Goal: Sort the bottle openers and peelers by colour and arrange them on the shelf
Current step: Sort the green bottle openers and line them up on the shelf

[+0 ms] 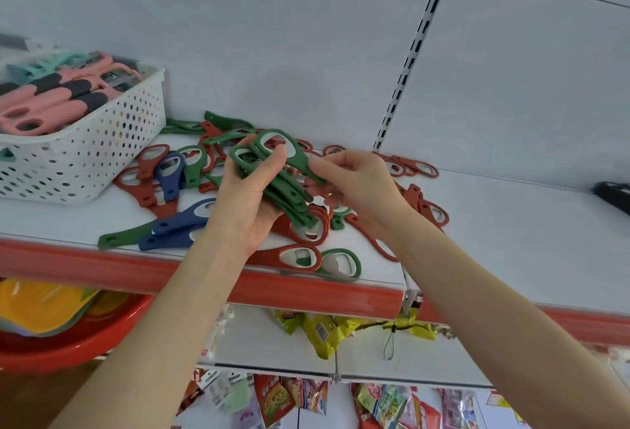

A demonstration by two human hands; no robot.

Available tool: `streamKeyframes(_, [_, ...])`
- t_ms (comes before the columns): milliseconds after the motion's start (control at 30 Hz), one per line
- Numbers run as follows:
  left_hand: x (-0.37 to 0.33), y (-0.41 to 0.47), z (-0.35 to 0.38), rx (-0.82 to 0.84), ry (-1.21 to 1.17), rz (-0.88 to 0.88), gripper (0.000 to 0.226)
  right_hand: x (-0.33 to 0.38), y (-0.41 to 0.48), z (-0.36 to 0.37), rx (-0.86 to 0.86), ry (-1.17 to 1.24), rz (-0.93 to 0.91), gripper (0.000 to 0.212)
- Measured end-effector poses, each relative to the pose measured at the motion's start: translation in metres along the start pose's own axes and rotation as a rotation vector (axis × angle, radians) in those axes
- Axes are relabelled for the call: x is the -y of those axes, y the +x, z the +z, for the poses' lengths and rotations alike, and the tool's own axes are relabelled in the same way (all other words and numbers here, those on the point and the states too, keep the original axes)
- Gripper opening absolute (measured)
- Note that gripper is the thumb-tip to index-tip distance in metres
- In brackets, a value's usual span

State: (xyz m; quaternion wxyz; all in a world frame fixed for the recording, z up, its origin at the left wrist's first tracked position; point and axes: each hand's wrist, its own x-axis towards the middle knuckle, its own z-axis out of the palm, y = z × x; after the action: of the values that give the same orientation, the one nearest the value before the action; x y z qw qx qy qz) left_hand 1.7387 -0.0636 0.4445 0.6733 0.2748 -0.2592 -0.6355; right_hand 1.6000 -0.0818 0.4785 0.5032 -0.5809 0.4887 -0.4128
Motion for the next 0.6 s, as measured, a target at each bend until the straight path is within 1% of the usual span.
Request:
streamKeyframes(33, [0.000, -0.001, 0.000, -0.016, 0.010, 0.004, 0.062, -0.002, -0.004, 0.001, -0.012, -0.044, -0.041, 0.010])
streamKeyframes(167, [0.002, -0.002, -0.003, -0.030, 0.000, -0.009, 0.049, -0.002, -0.012, -0.003, -0.026, -0.191, -0.143, 0.010])
streamKeyframes(267, [0.004, -0.003, -0.001, 0.025, -0.014, -0.011, 0.048, -0.005, -0.020, -0.001, 0.011, -0.265, -0.164, 0.008])
streamKeyframes(333, [0.006, -0.003, 0.001, 0.051, -0.011, -0.012, 0.037, -0.007, -0.025, -0.001, -0.001, -0.258, -0.170, 0.008])
streamKeyframes(400, [0.010, -0.002, 0.003, 0.072, -0.024, -0.007, 0.023, -0.009, -0.029, -0.002, -0.021, -0.251, -0.159, 0.009])
streamKeyframes(467, [0.014, -0.002, 0.007, 0.086, -0.057, 0.016, 0.025, -0.013, -0.033, -0.003, -0.020, -0.219, -0.118, 0.006])
streamKeyframes(533, [0.019, -0.003, 0.012, 0.070, -0.081, 0.053, 0.029, -0.016, -0.036, -0.004, -0.010, -0.170, -0.060, 0.011])
streamKeyframes(600, [0.022, -0.003, 0.019, 0.060, -0.074, 0.093, 0.031, -0.018, -0.038, -0.006, 0.018, -0.072, 0.018, 0.017])
